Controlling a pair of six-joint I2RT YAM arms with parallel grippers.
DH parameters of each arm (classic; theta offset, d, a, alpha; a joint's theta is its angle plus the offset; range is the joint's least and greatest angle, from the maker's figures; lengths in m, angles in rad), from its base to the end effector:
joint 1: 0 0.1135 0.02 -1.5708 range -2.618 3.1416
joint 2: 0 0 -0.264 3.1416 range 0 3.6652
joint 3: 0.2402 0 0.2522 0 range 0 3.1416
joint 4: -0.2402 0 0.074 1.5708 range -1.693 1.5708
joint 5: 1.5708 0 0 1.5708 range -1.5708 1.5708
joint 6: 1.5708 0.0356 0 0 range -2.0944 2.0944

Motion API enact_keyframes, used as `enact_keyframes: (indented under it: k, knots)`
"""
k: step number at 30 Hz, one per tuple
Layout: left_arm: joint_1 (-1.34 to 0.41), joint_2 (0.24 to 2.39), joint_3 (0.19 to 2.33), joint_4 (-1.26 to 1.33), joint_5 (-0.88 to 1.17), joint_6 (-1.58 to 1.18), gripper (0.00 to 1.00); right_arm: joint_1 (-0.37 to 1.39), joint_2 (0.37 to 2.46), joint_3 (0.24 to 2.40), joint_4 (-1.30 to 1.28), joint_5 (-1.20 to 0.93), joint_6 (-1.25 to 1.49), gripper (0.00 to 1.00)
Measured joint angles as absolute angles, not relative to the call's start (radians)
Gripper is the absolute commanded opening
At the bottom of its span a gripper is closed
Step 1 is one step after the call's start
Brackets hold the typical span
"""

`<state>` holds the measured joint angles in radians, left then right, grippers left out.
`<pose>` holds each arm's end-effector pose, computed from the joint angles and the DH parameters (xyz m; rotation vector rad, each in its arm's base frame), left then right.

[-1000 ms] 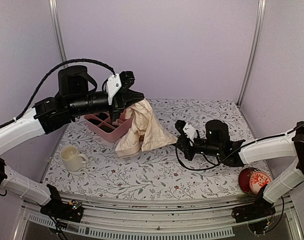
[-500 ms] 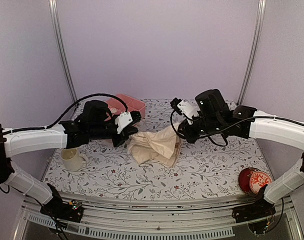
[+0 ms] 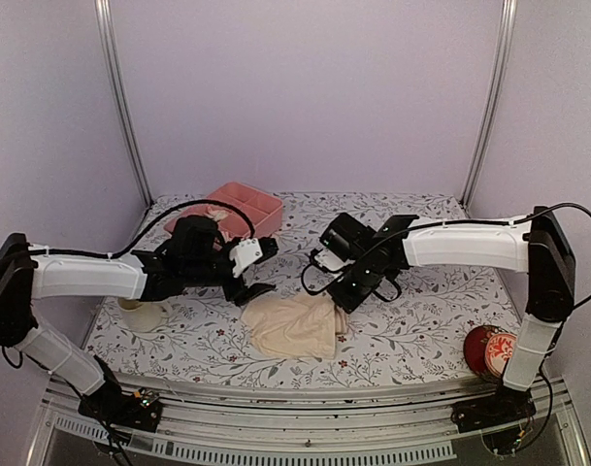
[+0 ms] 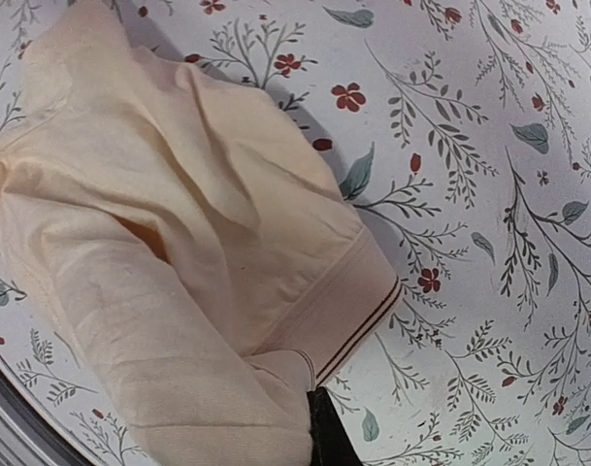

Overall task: Roll the underwear
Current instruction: Pick up the underwear from the center of the board.

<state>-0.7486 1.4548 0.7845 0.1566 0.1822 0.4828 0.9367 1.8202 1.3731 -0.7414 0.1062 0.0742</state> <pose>0.2254 -0.2182 0.2170 1.2989 1.6428 -0.3512 0.2239 0.2981 0.2160 -1.1253 2.5133 0.1299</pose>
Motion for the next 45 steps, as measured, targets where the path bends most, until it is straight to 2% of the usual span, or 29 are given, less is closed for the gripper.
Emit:
enact_keyframes:
  k: [8, 16, 23, 27, 34, 42, 45]
  knots:
    - [-0.922, 1.480, 0.710, 0.245, 0.088, 0.603, 0.89, 0.805, 1.929, 1.382, -0.722, 0.110, 0.090, 0.03]
    - [-1.122, 1.610, 0.735, 0.284, -0.017, 0.738, 0.95, 0.736, 1.994, 1.335, -0.630, 0.083, 0.089, 0.03]
    - [-1.207, 1.787, 0.967, 0.187, -0.056, 0.749, 0.89, 0.723, 1.982, 1.294, -0.529, 0.059, 0.087, 0.03]
    - [-1.209, 1.875, 1.095, 0.121, -0.068, 0.725, 0.90, 0.714, 1.971, 1.265, -0.479, 0.044, 0.085, 0.03]
    - [-1.217, 2.011, 1.201, -0.007, -0.091, 0.686, 0.91, 0.710, 1.964, 1.237, -0.419, 0.030, 0.082, 0.03]
    - [-1.219, 2.078, 1.320, -0.121, -0.099, 0.613, 0.76, 0.706, 1.950, 1.207, -0.380, 0.020, 0.081, 0.03]
    - [-1.213, 2.097, 1.352, -0.154, -0.096, 0.584, 0.75, 0.706, 1.943, 1.195, -0.366, 0.020, 0.081, 0.02]
